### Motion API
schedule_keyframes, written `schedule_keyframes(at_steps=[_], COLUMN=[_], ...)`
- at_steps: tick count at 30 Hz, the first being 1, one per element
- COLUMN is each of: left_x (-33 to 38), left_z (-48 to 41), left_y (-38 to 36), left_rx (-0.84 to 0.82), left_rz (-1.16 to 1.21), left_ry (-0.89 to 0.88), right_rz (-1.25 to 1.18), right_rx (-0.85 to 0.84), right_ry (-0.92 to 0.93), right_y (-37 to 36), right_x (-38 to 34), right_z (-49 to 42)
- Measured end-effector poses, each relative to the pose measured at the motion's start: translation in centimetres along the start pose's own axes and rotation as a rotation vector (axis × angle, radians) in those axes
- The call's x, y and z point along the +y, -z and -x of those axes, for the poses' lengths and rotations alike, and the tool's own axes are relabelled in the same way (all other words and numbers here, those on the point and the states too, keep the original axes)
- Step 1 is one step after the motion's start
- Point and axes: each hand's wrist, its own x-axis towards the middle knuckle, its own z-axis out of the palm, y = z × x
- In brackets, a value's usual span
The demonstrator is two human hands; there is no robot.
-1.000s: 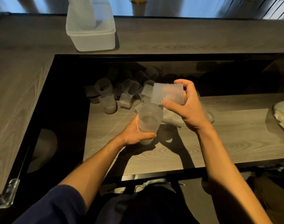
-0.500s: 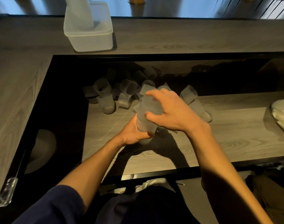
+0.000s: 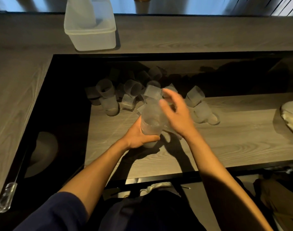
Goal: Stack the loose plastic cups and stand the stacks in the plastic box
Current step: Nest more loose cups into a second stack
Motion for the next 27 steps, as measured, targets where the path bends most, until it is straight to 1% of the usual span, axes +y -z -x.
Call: schedule_keyframes(at_steps=[1,2,3,4,5,6,7,9,11,14,20,24,27], left_x=[-0.1,-0.3,-0.3,-0.4,-0.4,-0.4,-0.5,-0.3,-0.2,-0.1,-0.2,-0.1,0.0], left_z=[-0.1,-0.2,-0.2,-0.2,-0.3,-0.3,-0.3,-0.3,-0.2,-0.2,-0.3,-0.3,-0.4], left_y=[0.0,0.0,0.0,0.1,0.2,0.2,0.2,0.1,0.0,0.0,0.0,0.0,0.1], left_rx=[-0.001,0.002,0.001,0.006,0.008,0.007,0.006,0.005,0.007,0.007,0.006,0.004,0.001], left_rz=[-0.002,-0.009,-0.015,-0.016,-0.018,-0.016,-0.018,-0.016,-0.016,-0.019,-0.027,-0.015,-0.018], left_ry=[0.014,0.024,0.031,0.035,0.034,0.033,0.034,0.029,0.027,0.034,0.035,0.037,0.035], right_rz=[-0.009,0.055,0.167,0.298,0.422,0.522,0.594,0.669,0.7,0.66,0.412,0.324,0.3], right_rx=[0.188,0.302,0.317,0.234,0.098,-0.02,-0.103,-0.182,-0.191,-0.162,-0.132,-0.202,-0.191], right_ry=[-0.096,-0.192,-0.28,-0.364,-0.435,-0.49,-0.527,-0.547,-0.549,-0.555,-0.555,-0.512,-0.514], right_y=[0.2,0.5,0.8,0.9,0.9,0.8,0.6,0.3,0.1,0.0,-0.3,-0.7,-0.8], right_x=[1.4,3.1,5.0,7.0,8.7,10.3,11.4,12.6,12.9,13.1,12.7,12.4,12.4], right_z=[-0.2,-0.3,-0.4,-0.3,0.0,0.3,0.7,1.5,2.0,2.1,1.7,1.6,1.6])
